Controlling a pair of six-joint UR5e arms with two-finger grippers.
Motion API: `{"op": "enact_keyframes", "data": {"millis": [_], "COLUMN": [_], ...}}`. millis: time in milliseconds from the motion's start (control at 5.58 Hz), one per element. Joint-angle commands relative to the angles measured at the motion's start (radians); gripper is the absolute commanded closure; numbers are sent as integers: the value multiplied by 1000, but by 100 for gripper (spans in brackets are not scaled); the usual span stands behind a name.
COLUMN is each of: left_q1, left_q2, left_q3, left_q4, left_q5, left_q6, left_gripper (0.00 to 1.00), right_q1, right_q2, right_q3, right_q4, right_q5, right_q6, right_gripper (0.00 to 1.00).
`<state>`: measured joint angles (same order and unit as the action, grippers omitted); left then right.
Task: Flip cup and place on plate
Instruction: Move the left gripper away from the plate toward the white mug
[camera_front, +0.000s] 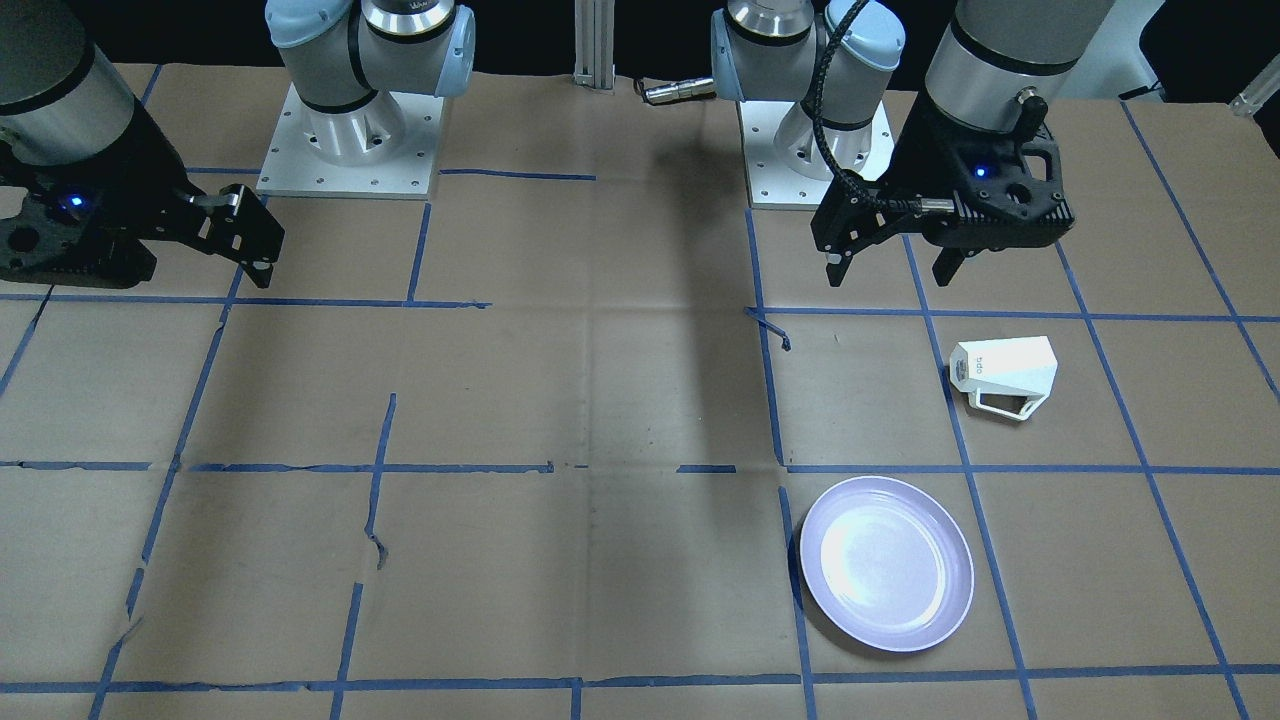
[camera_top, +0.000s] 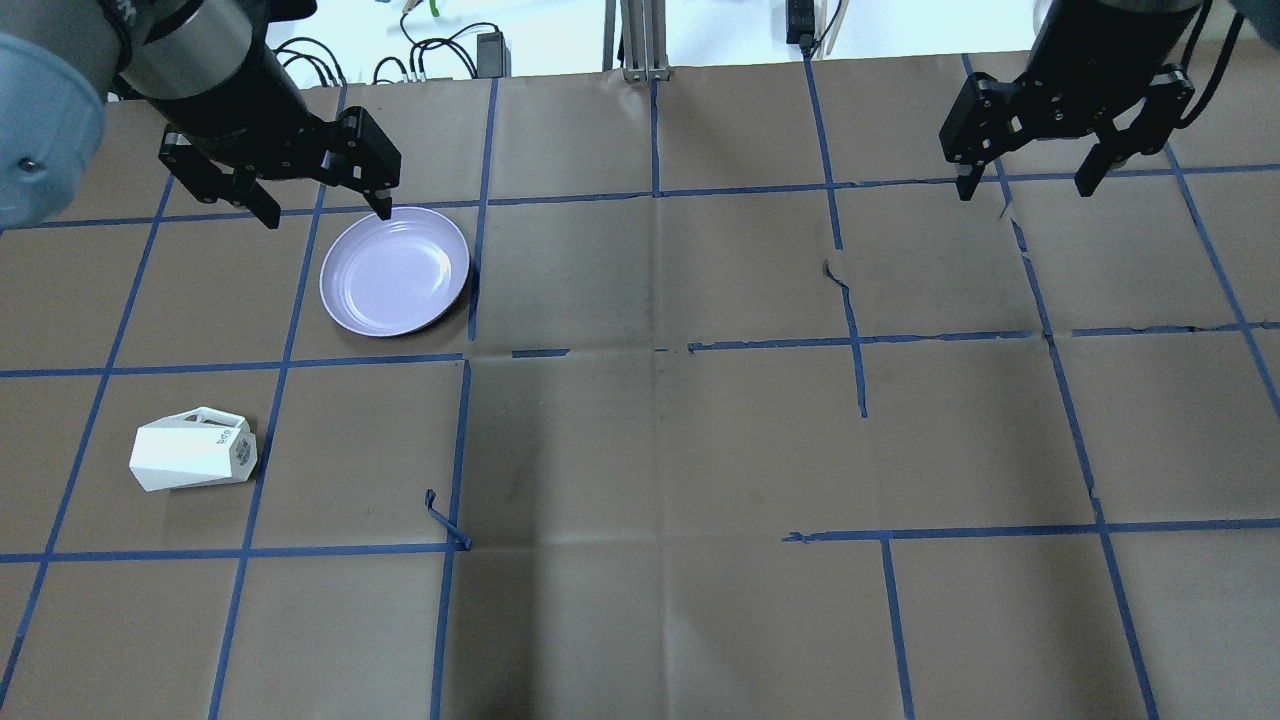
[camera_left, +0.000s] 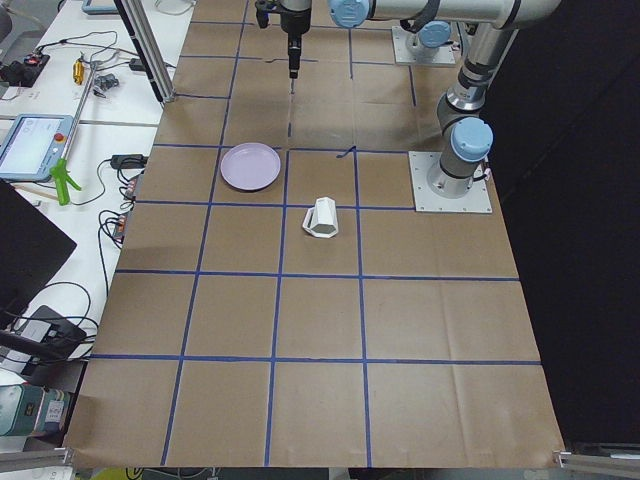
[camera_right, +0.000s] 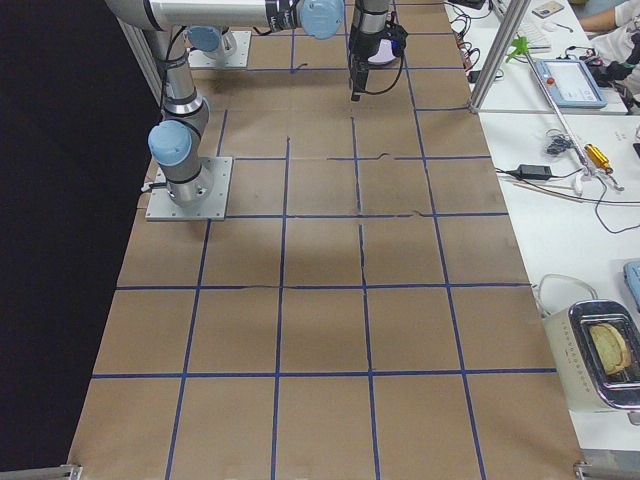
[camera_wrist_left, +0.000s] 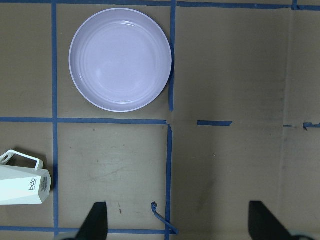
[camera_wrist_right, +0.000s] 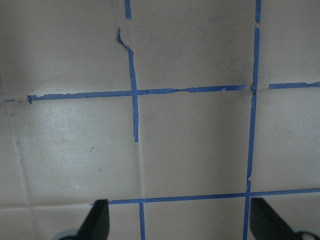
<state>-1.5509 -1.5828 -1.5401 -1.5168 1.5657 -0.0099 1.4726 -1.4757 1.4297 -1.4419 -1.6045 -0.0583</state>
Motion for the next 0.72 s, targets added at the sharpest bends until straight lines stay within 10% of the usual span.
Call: {"op": "enact_keyframes", "data": {"millis": [0, 537], "left_q1": [2, 93], "left_q2": [7, 45], "left_q3": [-3, -8], "left_q4": [-3, -22], "left_q5": [5, 10], "left_q6": [7, 113], "left_gripper": [2, 2], "right_q1": [0, 0], "right_q2": [0, 0], "right_q3": [0, 0], "right_q4": [0, 0], "right_q5": [0, 0], "right_q6": [0, 0], "right_gripper": [0, 0]}}
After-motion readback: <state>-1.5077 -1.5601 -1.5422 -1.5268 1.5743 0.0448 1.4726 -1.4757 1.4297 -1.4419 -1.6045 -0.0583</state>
